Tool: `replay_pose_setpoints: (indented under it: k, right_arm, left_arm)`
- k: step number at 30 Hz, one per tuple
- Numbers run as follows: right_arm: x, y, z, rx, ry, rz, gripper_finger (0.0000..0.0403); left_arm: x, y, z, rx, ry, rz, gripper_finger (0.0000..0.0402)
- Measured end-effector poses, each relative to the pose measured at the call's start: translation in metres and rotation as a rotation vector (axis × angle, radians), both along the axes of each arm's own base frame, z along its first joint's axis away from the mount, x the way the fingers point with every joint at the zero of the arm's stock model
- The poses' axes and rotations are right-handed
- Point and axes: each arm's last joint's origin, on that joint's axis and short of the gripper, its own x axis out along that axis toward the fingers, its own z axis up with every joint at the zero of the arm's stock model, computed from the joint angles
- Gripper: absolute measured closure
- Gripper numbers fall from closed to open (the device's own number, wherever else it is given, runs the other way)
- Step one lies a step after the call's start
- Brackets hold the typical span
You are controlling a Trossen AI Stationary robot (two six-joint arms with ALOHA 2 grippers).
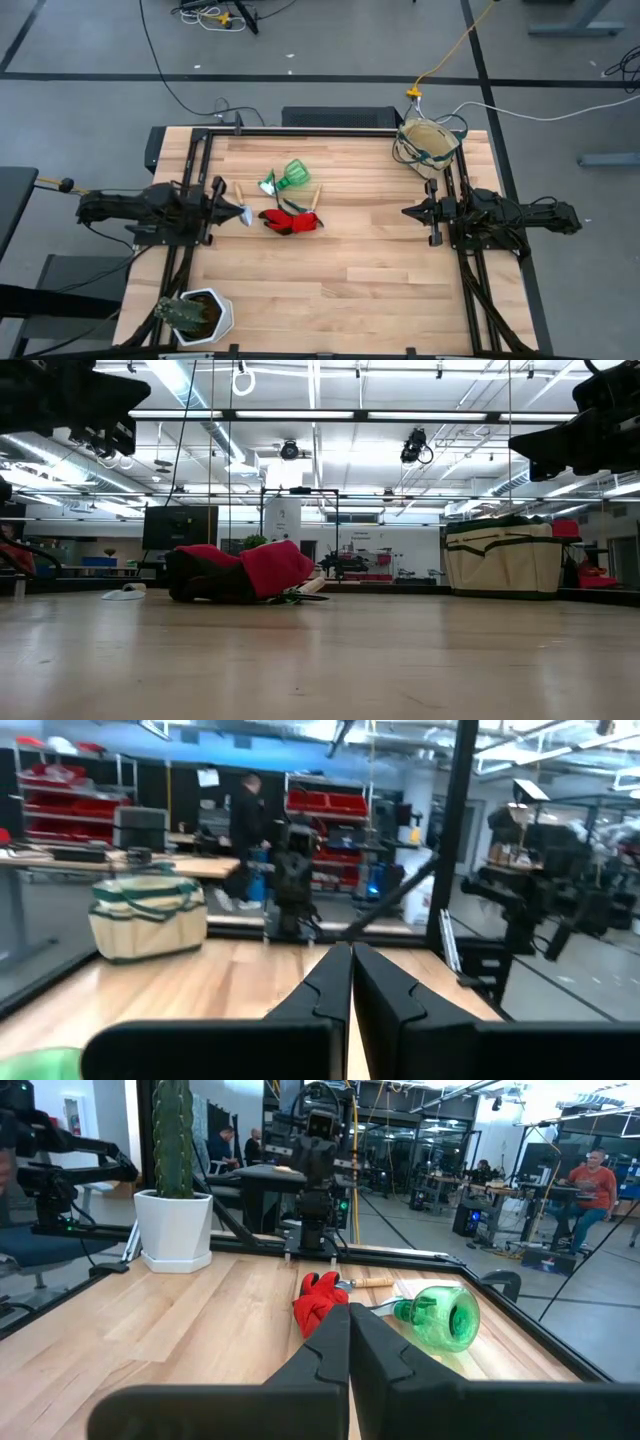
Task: Pick & Place Garden tools in Gardening bag
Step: Put the left brown trowel into the gardening bag
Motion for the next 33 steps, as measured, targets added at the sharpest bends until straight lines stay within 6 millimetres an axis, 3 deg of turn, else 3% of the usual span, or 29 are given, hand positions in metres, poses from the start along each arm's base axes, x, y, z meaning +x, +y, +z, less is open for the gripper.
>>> replay_pose_setpoints:
  k: [14, 33]
  right_arm:
    - [0.0, 0.0, 0.0, 0.0, 0.0, 0.0, 0.0399]
    - [0.0, 0.0, 0.0, 0.0, 0.0, 0.0, 0.0399]
  left_arm:
    - [-0.007, 0.002, 0.034, -0.011, -0.023, 0.047, 0.0381]
    - [0.026, -0.001, 0.095, 0.007, 0.088, 0.053, 0.0381]
